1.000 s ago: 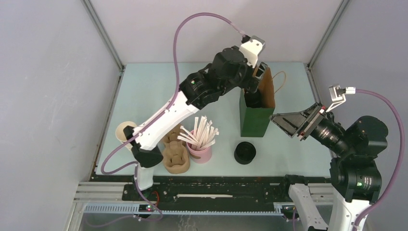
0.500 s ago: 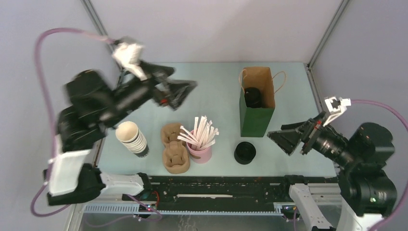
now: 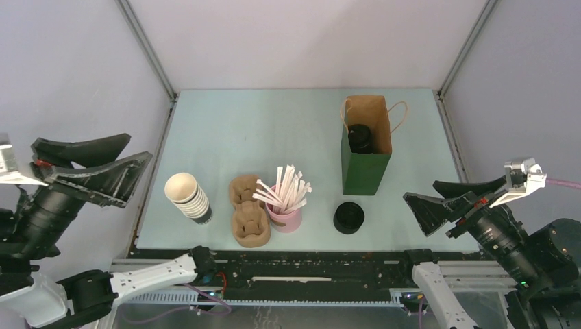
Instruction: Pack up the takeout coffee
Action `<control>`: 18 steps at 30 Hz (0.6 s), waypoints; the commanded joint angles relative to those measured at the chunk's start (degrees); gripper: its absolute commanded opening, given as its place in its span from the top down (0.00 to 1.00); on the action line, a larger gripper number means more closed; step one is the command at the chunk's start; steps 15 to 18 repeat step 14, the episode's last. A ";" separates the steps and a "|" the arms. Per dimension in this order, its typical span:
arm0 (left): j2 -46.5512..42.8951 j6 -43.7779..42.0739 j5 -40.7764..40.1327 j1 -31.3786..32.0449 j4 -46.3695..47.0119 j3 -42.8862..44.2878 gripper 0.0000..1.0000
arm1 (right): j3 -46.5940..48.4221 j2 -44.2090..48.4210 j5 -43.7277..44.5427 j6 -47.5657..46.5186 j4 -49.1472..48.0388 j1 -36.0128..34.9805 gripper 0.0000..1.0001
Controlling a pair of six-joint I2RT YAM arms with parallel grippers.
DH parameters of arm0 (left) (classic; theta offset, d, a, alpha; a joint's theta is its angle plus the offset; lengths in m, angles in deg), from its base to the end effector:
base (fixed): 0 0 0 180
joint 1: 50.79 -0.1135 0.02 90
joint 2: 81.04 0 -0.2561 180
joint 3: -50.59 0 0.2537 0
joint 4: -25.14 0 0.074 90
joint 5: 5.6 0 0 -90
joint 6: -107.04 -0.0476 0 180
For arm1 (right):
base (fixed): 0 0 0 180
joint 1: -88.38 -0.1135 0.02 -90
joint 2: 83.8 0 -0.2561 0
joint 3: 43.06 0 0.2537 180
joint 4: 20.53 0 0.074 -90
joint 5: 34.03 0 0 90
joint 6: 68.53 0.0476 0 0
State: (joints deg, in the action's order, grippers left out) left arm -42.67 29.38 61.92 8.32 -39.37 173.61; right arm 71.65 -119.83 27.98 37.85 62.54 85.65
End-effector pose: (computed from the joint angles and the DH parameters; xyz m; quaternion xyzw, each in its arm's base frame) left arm -0.0082 0.0491 0.5657 0.0762 0.5789 -0.3789 0.7180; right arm -0.0227 0.0213 0.5040 -0.0786 0.7264 0.2844 0.6207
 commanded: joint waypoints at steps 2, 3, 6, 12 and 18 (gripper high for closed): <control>2.62 -3.63 -3.50 -0.02 -3.72 0.74 0.00 | 1.94 -1.50 1.58 0.03 -1.73 -0.27 0.00; 2.75 -3.71 -3.65 -0.05 -4.01 1.39 0.00 | 2.11 -1.63 1.43 0.05 -1.68 -0.27 0.00; 1.90 -3.72 -4.07 -0.05 -3.58 0.50 0.00 | 3.21 -1.50 1.56 0.42 -2.12 -0.27 0.00; 0.06 -4.03 -4.41 -0.01 -0.54 -3.66 0.00 | 4.45 -1.36 1.35 1.56 -3.53 -0.14 0.00; 0.37 -4.16 -3.96 -0.03 -0.74 -3.25 0.00 | 6.17 -2.53 0.36 2.20 -2.84 -0.18 0.01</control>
